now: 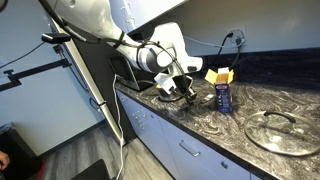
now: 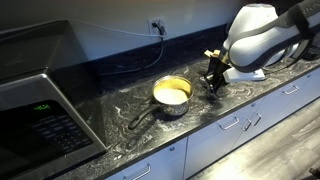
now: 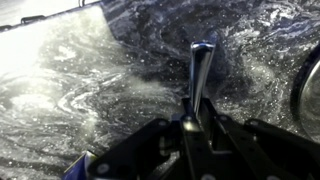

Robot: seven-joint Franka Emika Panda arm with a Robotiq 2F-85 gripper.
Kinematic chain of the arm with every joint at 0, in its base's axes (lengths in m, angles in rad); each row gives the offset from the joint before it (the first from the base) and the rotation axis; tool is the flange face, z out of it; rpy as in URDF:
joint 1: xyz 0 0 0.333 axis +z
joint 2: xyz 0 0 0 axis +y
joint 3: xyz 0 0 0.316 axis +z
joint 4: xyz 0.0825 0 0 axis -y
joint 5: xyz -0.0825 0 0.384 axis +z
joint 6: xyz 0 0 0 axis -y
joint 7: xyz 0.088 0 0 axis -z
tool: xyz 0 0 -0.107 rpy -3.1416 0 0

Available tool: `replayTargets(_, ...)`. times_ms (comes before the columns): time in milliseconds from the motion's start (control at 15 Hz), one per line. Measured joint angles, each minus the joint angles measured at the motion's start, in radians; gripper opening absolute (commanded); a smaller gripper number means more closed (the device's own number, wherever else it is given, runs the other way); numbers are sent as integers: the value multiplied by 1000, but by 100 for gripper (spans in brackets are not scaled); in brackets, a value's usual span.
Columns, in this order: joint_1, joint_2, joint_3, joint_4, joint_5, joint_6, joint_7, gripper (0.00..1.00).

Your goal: Use the silver fork to stir the contents in the silver pot

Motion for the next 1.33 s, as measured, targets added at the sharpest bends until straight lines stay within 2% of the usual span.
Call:
replayTargets(267,0,-7,3,9,0,-49,0,71)
replayTargets(533,-2,-74,2,9,0,-145,16,100)
replayTargets(933,-16,-274,-20,1,-69,-444,61,100)
replayTargets(1133,-32,-350,-20,-3,-76,-524,58,100)
replayTargets(1333,-42,-384,-19,-6,-75,-558,57,100)
